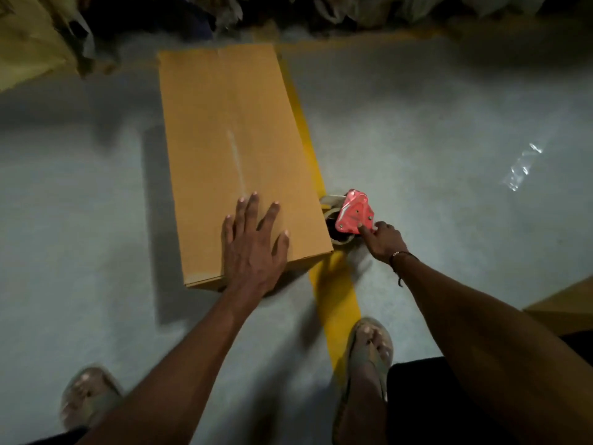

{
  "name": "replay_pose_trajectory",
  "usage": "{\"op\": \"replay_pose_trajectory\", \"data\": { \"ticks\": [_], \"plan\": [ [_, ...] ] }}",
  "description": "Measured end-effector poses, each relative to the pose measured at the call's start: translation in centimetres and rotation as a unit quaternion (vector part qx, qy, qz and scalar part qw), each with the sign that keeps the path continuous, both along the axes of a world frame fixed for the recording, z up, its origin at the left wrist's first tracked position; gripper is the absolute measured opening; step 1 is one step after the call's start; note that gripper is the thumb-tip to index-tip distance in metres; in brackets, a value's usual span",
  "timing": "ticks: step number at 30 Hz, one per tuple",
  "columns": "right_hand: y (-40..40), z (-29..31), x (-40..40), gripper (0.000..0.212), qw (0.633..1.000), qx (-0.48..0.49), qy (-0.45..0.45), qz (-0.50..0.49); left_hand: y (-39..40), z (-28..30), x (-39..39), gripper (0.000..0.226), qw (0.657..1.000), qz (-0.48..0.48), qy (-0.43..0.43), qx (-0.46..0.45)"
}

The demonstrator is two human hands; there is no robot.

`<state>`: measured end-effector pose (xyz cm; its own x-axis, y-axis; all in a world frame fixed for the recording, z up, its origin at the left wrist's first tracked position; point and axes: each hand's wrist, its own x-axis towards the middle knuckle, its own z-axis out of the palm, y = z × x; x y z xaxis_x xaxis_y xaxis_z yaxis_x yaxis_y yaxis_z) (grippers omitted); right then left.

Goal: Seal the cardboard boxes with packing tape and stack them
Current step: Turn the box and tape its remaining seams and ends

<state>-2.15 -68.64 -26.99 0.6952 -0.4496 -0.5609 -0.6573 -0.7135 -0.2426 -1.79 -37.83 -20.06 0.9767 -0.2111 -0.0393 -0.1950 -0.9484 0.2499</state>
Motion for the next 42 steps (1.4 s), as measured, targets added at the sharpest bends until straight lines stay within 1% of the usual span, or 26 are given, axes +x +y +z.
{"op": "replay_pose_trajectory", "data": {
  "ticks": [1,4,6,8,13,16,18,20,23,25,28,29,31,33,34,35,36,38,39,42],
  "plan": [
    [-0.2,-0.7,-0.2,0.092,1.0,-0.005,0.018,0.012,0.0,0.0,0.0,0.063,1.0,-0.001,0.0,0.007],
    [0.0,-1.7,0.0,0.086,0.998,-0.038,0.02,0.036,-0.2,-0.2,-0.2,0.063,1.0,0.003,-0.003,0.006],
    [0.2,-1.7,0.1,0.088,0.998,-0.044,0.027,0.037,-0.3,-0.3,-0.3,0.062,1.0,0.002,-0.004,0.01],
    [0.4,-2.1,0.1,0.095,0.999,-0.03,0.023,0.018,-0.2,-0.4,-0.2,0.063,1.0,0.002,-0.002,0.012],
    [2.8,-1.2,1.1,0.111,0.997,-0.008,0.025,-0.076,-0.3,-0.4,-0.4,0.06,1.0,0.0,0.01,-0.003],
    [3.3,0.8,1.4,0.109,0.992,0.018,0.022,-0.122,-0.3,-0.1,-0.1,0.059,0.999,-0.004,0.03,-0.015],
    [3.1,3.2,1.2,0.114,0.986,0.034,0.003,-0.165,0.1,0.3,0.2,0.059,0.998,-0.019,0.054,-0.011],
    [3.1,6.3,1.2,0.111,0.98,0.03,-0.027,-0.192,0.8,1.3,0.8,0.06,0.995,-0.05,0.083,0.012],
    [3.0,12.3,1.1,0.106,0.978,0.02,-0.072,-0.196,1.4,4.5,2.3,0.059,0.982,-0.098,0.158,0.033],
    [3.0,16.7,1.1,0.105,0.98,0.021,-0.098,-0.173,1.8,7.7,2.7,0.052,0.978,-0.097,0.184,0.014],
    [3.4,23.2,0.7,0.108,0.979,0.074,-0.149,-0.121,2.7,13.2,1.9,0.039,0.985,-0.074,0.157,0.001],
    [4.0,25.5,0.2,0.105,0.976,0.098,-0.166,-0.1,3.1,15.1,1.3,0.035,0.985,-0.059,0.158,-0.021],
    [5.3,29.2,-1.5,0.097,0.965,0.154,-0.201,-0.065,3.8,18.8,-0.1,0.03,0.981,-0.012,0.162,-0.107],
    [6.9,32.4,-4.0,0.098,0.945,0.223,-0.233,-0.043,4.5,22.4,-2.4,0.027,0.961,0.051,0.175,-0.206],
    [7.5,33.4,-5.5,0.1,0.934,0.256,-0.248,-0.034,4.9,23.8,-3.6,0.025,0.944,0.081,0.191,-0.259],
    [8.1,34.1,-7.0,0.103,0.922,0.286,-0.259,-0.029,5.1,25.0,-5.1,0.024,0.917,0.116,0.217,-0.315],
    [8.5,34.5,-8.6,0.105,0.909,0.319,-0.267,-0.025,5.2,26.0,-6.5,0.023,0.88,0.152,0.249,-0.376],
    [9.5,34.6,-11.5,0.101,0.883,0.378,-0.275,-0.031,5.3,27.7,-9.3,0.021,0.802,0.211,0.304,-0.47],
    [10.0,34.6,-12.7,0.098,0.874,0.4,-0.273,-0.035,5.3,28.2,-10.6,0.024,0.772,0.225,0.319,-0.501],
    [11.7,34.8,-15.1,0.088,0.854,0.448,-0.263,-0.034,5.1,29.4,-13.5,0.037,0.692,0.227,0.353,-0.587]
  ]
}}
